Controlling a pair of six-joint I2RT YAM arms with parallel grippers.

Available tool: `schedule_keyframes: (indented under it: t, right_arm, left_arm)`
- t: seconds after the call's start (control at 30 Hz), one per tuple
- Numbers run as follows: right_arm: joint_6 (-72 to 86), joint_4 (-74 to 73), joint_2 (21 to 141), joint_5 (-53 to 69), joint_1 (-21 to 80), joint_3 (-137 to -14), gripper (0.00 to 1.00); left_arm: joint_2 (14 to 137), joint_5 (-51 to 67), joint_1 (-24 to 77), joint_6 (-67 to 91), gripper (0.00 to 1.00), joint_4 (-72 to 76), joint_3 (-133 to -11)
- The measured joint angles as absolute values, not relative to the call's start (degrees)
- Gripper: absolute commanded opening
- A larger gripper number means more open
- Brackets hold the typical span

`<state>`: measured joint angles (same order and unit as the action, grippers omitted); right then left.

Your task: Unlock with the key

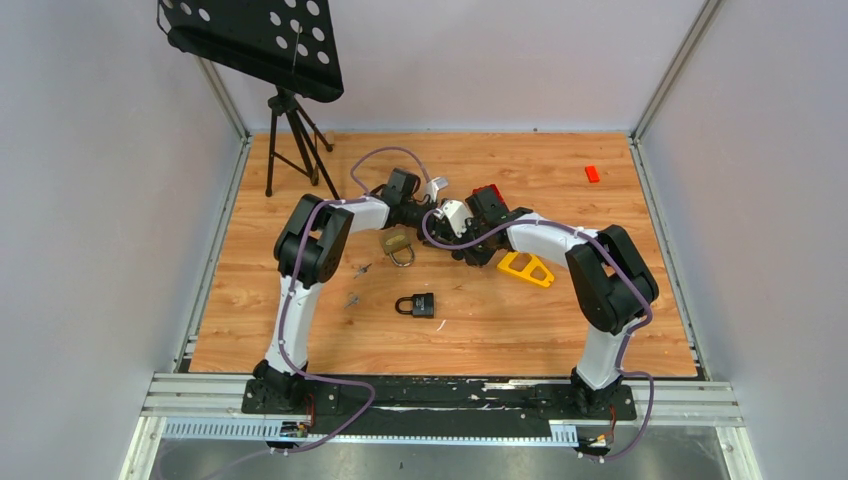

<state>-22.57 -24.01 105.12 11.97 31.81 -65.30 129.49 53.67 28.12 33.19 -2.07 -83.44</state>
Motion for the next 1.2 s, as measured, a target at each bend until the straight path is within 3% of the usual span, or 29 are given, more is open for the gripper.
schedule_keyframes:
  t: [0.63, 1.2]
  right_arm:
    - [-23.0, -24.4, 105.1, 12.4, 31.8, -65.3, 0.00]
    - [-23.0, -24.7, 105.0, 10.3, 32.8, -65.3, 0.00]
  left_arm:
    - [130.4, 58.2, 28.2, 15.9, 0.52, -13.0, -87.1]
    - [131.2, 60.1, 28.1, 19.1, 0.57, -13.9, -87.5]
